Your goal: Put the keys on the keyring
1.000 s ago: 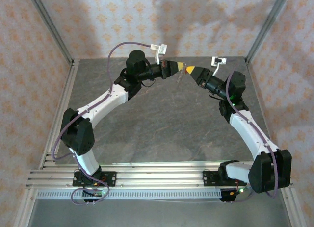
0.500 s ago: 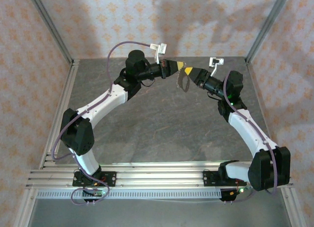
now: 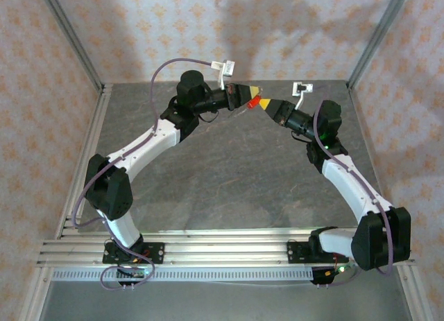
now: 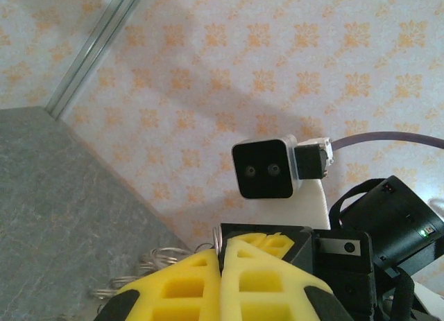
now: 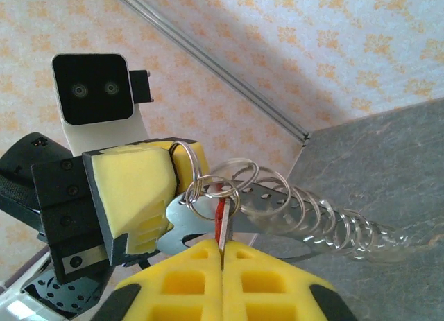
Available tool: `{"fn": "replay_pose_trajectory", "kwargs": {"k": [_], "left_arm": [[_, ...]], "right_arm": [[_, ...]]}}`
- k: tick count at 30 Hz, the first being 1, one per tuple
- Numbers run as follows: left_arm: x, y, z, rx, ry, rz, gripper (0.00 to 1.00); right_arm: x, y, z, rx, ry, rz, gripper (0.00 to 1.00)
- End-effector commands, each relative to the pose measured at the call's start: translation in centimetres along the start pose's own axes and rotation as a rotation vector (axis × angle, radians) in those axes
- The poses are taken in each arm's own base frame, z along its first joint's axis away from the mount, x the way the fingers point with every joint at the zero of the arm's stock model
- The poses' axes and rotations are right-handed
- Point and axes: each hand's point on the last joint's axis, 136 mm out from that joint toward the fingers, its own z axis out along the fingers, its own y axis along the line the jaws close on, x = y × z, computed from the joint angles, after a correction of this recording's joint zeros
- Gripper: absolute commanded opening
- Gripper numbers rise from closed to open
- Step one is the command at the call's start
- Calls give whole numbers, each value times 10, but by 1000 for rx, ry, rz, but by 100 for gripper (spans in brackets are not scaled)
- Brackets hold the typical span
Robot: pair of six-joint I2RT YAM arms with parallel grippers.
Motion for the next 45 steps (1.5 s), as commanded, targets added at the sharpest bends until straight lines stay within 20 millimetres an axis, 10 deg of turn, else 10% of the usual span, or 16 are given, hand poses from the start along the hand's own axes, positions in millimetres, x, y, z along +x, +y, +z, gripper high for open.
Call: {"fn": "replay_pose_trajectory", "kwargs": {"k": [1,25,35,45], "left_arm": [[-26,-42,-8,85,-70,79,0],[-29,-46,-11,87,-99,77,0],[-34,-43,-17,69,-165,57,0],[-32,-49,-22,73,-213,72,0]], "right_arm": [[3,17,-2,-40,16,-54,0],[46,3,-8,36,135,-68,10],[11,10,-58,130,-124,-66,33],[-48,45,-58,36,-337,-15,37]]}}
